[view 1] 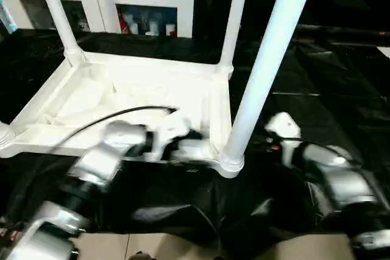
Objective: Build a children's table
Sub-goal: Rotate table base
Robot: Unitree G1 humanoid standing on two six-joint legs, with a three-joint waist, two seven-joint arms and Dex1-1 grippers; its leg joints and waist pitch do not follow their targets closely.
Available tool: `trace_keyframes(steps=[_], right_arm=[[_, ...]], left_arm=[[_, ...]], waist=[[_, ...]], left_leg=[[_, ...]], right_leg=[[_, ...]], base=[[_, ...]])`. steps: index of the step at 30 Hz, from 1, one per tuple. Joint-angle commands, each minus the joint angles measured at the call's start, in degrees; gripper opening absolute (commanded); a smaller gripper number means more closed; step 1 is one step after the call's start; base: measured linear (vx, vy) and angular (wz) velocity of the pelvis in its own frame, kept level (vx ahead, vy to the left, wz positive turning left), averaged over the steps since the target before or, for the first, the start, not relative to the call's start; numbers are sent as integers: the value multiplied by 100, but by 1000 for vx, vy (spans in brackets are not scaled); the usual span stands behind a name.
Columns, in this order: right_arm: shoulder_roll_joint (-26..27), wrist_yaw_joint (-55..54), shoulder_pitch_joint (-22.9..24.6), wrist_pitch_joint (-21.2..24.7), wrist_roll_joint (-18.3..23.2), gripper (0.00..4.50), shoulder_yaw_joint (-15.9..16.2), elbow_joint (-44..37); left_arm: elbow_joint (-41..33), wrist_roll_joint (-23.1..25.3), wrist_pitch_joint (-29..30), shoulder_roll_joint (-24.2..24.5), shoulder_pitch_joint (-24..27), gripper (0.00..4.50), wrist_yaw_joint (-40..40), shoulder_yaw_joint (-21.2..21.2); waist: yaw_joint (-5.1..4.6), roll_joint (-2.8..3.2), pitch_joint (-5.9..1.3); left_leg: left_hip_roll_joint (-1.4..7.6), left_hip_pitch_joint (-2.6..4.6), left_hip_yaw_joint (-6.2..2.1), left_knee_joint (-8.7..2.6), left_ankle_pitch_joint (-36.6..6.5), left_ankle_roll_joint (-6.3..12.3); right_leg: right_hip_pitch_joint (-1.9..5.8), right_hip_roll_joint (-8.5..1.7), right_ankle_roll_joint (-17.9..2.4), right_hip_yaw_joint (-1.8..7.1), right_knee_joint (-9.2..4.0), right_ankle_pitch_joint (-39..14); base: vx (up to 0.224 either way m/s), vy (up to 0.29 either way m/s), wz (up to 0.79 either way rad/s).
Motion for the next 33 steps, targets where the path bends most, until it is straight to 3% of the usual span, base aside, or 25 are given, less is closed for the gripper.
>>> trace_keyframes(steps=[1,4,13,20,33], right_arm=[[-184,457,82,298,249,333,51,-526],[-302,651,152,457,318,333,82,-760],[-594,1093,373,1023,501,333,266,-1552],[-761,1193,443,1011,481,333,251,-1555],[-887,1217,550,1157,521,333,266,-1780]], left_arm=[[206,89,-147,-111,-219,364,-110,-150],[374,109,-148,-174,-311,335,-203,-199],[979,170,-310,-222,-555,264,-805,-295],[1278,224,-488,-176,-651,194,-930,-284],[1716,387,-737,-225,-856,113,-1161,-320]], waist=[[37,-9,-395],[65,-27,-404],[85,-41,-403],[106,-35,-402],[154,-37,-412]], left_leg=[[127,8,-16,-367,-1206,361],[135,-10,-14,-366,-1086,399],[116,-14,-18,-358,-1090,381],[119,-4,-16,-355,-1098,367],[113,-7,-14,-350,-1042,354]], right_leg=[[334,-399,-386,335,-524,-2387],[344,-393,-454,334,-500,-2187],[347,-409,-315,309,-551,-2451],[341,-411,-338,307,-560,-2438],[351,-414,-299,304,-553,-2397]], base=[[0,0,0],[0,0,0],[0,0,0],[0,0,0],[0,0,0]])
